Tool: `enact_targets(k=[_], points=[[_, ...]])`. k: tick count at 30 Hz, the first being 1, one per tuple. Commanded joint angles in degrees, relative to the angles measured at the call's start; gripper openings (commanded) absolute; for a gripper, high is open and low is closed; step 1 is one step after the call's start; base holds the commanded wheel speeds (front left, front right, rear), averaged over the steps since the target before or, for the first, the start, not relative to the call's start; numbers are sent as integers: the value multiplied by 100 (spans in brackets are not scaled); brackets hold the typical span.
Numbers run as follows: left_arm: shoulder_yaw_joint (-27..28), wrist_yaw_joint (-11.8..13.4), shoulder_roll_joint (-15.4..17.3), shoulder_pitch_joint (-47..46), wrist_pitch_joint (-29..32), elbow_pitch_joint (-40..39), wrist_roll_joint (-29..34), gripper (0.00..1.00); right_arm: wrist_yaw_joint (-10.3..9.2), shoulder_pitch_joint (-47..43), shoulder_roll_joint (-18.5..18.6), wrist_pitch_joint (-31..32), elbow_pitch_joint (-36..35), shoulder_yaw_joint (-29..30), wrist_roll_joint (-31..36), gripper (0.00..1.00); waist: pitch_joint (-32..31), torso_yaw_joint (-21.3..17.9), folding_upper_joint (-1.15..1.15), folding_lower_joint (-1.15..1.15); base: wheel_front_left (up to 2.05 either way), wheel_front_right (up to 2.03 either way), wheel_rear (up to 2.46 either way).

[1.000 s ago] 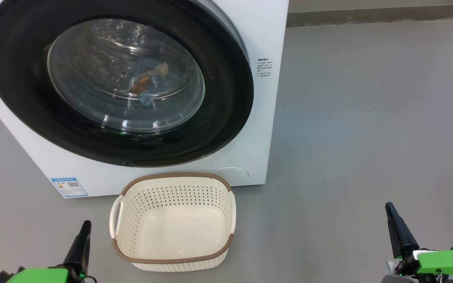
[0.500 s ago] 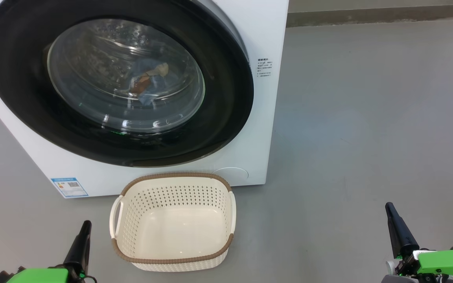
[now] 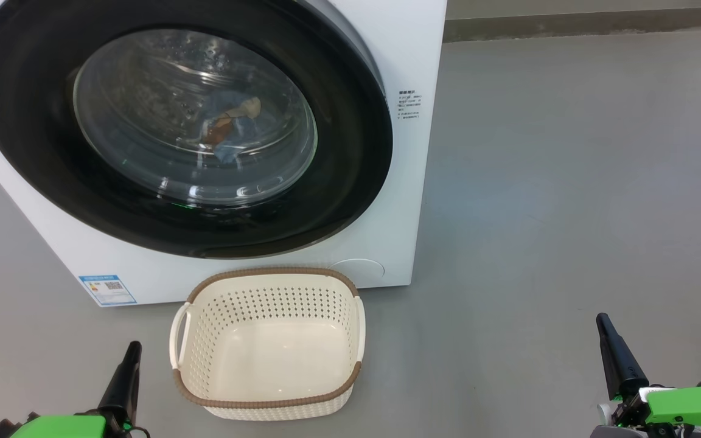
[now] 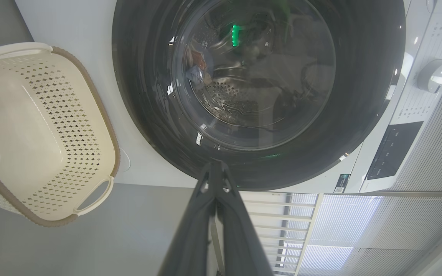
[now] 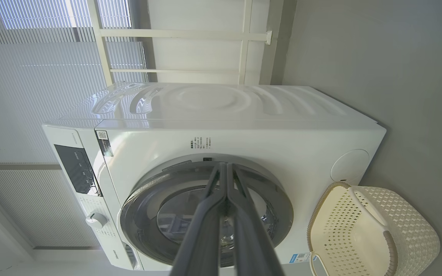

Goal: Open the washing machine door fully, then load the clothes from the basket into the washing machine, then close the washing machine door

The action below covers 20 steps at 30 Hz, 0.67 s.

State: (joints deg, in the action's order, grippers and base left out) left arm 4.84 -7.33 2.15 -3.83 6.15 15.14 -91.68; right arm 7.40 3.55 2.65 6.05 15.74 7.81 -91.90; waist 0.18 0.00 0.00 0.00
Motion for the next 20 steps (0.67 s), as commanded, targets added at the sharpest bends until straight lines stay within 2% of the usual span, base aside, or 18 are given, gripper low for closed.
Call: enact_targets(k=[1,20], points=[[168,-15,73,-236,34,-111,-49,0,9,263,22,44,-171,-128,-26,0,0,0,0,0,0,0,0],[168,-15,73,-236,34,-111,-49,0,9,263,22,44,-171,-128,-27,0,0,0,0,0,0,0,0]])
